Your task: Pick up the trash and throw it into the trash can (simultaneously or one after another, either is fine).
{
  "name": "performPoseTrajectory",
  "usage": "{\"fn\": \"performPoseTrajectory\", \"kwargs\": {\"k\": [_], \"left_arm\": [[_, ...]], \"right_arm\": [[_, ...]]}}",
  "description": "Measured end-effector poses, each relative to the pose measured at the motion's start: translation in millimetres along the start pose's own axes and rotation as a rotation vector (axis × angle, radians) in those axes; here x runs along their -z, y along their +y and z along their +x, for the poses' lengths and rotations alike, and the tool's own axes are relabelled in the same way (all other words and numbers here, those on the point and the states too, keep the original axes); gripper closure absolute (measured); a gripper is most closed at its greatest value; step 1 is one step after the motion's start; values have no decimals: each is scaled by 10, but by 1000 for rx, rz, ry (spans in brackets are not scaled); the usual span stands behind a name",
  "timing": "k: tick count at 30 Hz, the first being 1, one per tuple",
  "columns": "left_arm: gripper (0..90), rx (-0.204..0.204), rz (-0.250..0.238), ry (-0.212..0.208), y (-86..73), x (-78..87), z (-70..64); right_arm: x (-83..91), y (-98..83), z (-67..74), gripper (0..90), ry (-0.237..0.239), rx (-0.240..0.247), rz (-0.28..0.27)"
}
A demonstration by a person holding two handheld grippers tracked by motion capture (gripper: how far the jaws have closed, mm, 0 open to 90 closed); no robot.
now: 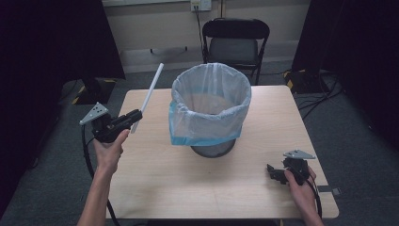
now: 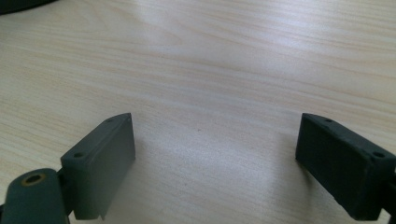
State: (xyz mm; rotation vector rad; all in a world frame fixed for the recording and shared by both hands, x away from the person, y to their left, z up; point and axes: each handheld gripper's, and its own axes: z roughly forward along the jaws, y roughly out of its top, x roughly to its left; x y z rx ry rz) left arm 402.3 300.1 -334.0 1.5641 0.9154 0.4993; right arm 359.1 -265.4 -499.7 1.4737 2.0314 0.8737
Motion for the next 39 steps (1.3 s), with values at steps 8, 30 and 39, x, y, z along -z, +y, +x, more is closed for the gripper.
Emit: {"fn": "performPoseTrajectory", "kwargs": {"k": [8,30,39], "left_arm": [[803,1,-24,-29,112,-15,-44],[802,-61,-68,-94,488,-49,-218],[803,-81,-75,-136,611,-131,-318]], "right_arm": [[0,0,0,111,0,0,0],[0,0,0,111,0,0,0],[0,0,0,111,0,0,0]]}}
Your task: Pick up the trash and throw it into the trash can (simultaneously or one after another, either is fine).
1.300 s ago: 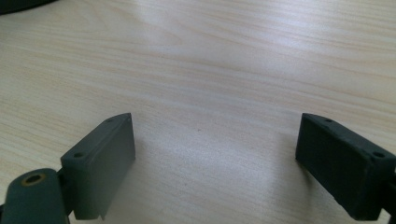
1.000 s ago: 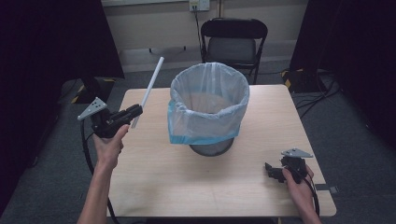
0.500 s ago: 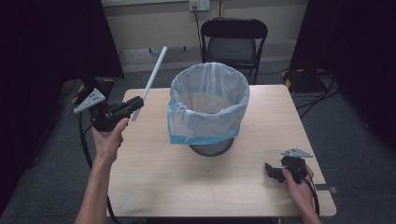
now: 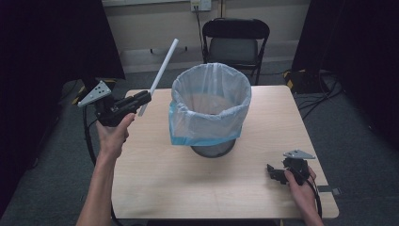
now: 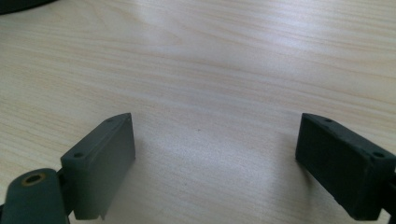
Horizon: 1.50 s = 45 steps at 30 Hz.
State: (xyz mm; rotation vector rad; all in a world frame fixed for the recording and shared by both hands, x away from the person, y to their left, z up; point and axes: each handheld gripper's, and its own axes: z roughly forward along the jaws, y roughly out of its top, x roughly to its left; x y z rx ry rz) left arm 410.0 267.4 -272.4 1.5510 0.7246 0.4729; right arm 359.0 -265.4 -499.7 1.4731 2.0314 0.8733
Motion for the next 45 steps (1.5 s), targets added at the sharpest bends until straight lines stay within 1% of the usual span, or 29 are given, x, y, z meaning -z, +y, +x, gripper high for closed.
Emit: {"fn": "performPoseTrajectory", "kwargs": {"k": [4,9,13,18,22,25,28,29,30,33,36,37,40,42,43,44,45], "left_arm": [[803,-11,0,-15,56,-56,-47],[802,-18,-11,-43,130,-136,-149],[802,-32,-14,-62,198,-198,-213],[802,-31,-19,-76,247,-271,-276],[802,-46,-17,-91,307,-325,-295],[802,-35,-16,-98,323,-391,-297],[802,-43,-11,-109,348,-456,-327],[803,-48,-13,-120,377,-504,-353],[802,-48,-13,-120,377,-504,-353],[803,-46,-23,-139,422,-554,-376],[802,-46,-21,-126,458,-598,-402],[802,-43,-24,-138,475,-623,-406],[803,-47,-19,-146,494,-669,-421],[803,-42,-19,-151,500,-701,-431],[803,-39,-20,-155,510,-743,-425],[803,-39,-20,-155,510,-743,-425],[803,-38,-17,-159,525,-782,-429]], "right_arm": [[0,0,0,111,0,0,0],[0,0,0,111,0,0,0],[0,0,0,111,0,0,0],[0,0,0,111,0,0,0],[0,0,0,111,0,0,0],[0,0,0,111,0,0,0],[0,0,0,110,0,0,0],[0,0,-1,110,1,0,0],[0,0,-1,110,1,0,0],[0,0,0,111,1,0,0],[0,0,0,111,0,0,0],[0,0,0,111,0,0,0],[0,0,0,111,0,-1,0],[0,0,0,110,1,-1,0],[0,0,0,111,1,0,0],[0,0,0,111,1,0,0],[0,0,0,111,1,-1,0]]}}
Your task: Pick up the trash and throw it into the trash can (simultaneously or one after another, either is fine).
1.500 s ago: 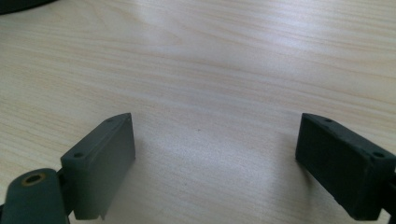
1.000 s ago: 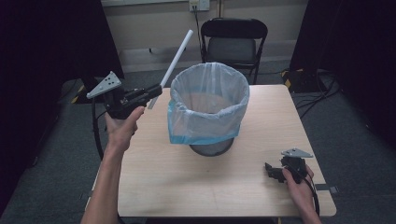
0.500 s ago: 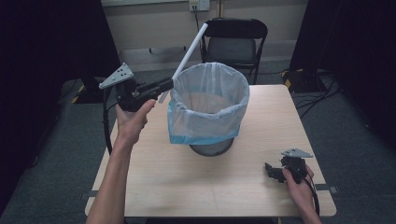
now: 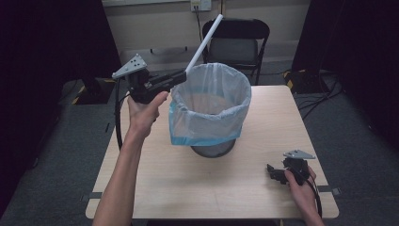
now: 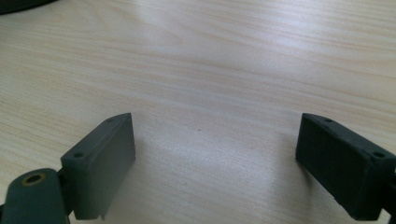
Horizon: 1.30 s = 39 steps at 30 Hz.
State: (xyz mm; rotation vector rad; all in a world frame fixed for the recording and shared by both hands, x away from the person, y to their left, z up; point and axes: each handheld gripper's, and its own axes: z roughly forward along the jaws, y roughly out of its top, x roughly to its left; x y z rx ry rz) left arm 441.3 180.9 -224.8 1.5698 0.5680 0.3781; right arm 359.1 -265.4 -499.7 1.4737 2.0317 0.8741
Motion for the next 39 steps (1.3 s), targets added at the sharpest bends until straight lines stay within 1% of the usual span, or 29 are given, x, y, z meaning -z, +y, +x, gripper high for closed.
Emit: {"fn": "performPoseTrajectory", "kwargs": {"k": [1,2,6,8,10,12,15,16,17,18,19,20,21,22,23,24,25,26,28,29,30,31,32,33,34,37,38,39], "left_arm": [[803,0,0,0,0,0,0],[803,-5,1,-2,16,-27,-4],[803,-4,-6,-17,72,-116,-30],[803,-14,-6,-11,85,-165,-40],[803,-17,-5,-16,92,-194,-39],[804,-21,9,-18,105,-238,-40],[803,-15,25,-26,112,-308,-30],[803,-14,44,-32,107,-357,-24],[802,-14,44,-32,107,-357,-24],[799,-13,61,-50,95,-395,-19],[798,-13,61,-50,95,-395,-19],[793,-9,62,-39,75,-415,-22],[751,8,53,-34,65,-418,-18],[686,8,53,-34,65,-418,-18],[686,20,52,-44,57,-420,-10],[645,20,52,-43,48,-427,-10],[610,13,58,-29,44,-428,-15],[548,9,64,-28,39,-426,-12],[494,6,66,-25,39,-423,-13],[494,-4,73,-16,42,-418,-17],[461,-8,70,-5,45,-411,-23],[413,-4,64,-11,46,-405,-27],[370,-13,59,-18,49,-396,-29],[370,-16,55,-13,54,-383,-33],[331,-12,44,-19,60,-367,-29],[262,-13,52,-21,67,-358,-18],[262,-7,54,-25,70,-352,-14],[242,-8,58,-31,71,-348,-10]], "right_arm": [[0,0,0,111,0,0,0],[0,0,-1,111,1,1,-1],[0,0,0,111,0,0,0],[0,0,0,111,0,0,0],[0,0,0,111,0,0,0],[0,0,0,111,0,0,0],[0,0,-1,110,1,1,0],[0,0,-1,111,1,0,0],[0,0,-1,111,1,0,0],[0,0,-1,111,1,1,0],[0,0,-1,111,1,1,0],[0,0,-1,111,1,1,-1],[0,0,-1,111,1,1,0],[0,0,-1,111,1,1,0],[-1,0,-2,111,1,2,-1],[0,0,-1,111,1,1,0],[0,0,-1,111,1,1,0],[0,0,-1,111,1,0,0],[0,0,-1,111,1,0,0],[0,0,-1,111,1,0,0],[0,0,-1,111,1,0,0],[0,0,-1,111,1,0,0],[0,0,-1,110,1,1,0],[0,0,-1,111,1,0,0],[0,0,-1,111,1,1,0],[0,0,-1,111,1,1,-1],[0,0,-1,111,1,0,0],[0,0,-1,111,1,1,0]]}}
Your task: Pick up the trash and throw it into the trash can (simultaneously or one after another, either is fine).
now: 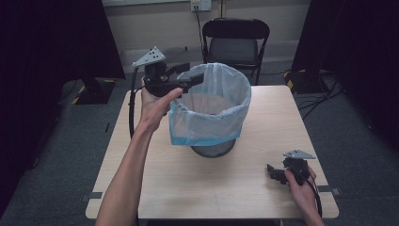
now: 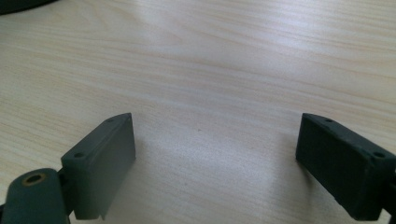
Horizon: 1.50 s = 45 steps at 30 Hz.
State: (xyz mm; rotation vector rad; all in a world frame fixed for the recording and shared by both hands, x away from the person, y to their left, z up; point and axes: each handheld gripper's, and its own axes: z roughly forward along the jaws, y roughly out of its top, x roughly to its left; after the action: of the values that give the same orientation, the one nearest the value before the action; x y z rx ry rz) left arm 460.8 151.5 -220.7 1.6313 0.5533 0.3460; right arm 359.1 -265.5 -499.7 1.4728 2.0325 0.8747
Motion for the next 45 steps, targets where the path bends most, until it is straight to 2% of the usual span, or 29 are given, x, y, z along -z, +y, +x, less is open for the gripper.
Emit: {"fn": "performPoseTrajectory", "kwargs": {"k": [6,19,22,24,27,33,36,40,45], "left_arm": [[168,-1,38,23,-6,82,24],[158,18,33,88,-151,481,200],[160,13,27,87,-168,537,210],[164,23,16,114,-181,597,226],[174,17,13,128,-215,663,224],[175,0,39,174,-302,800,235],[175,10,49,174,-331,865,246],[178,9,66,202,-388,948,226],[165,19,74,215,-462,1063,232]], "right_arm": [[0,0,1,111,0,0,0],[0,0,1,111,-1,0,0],[0,0,1,111,-1,0,0],[0,0,1,111,-1,0,0],[0,0,2,111,-1,0,0],[0,0,1,111,-1,1,0],[0,0,2,111,-2,0,0],[0,0,1,111,-2,1,0],[0,-1,1,111,-2,2,-1]]}}
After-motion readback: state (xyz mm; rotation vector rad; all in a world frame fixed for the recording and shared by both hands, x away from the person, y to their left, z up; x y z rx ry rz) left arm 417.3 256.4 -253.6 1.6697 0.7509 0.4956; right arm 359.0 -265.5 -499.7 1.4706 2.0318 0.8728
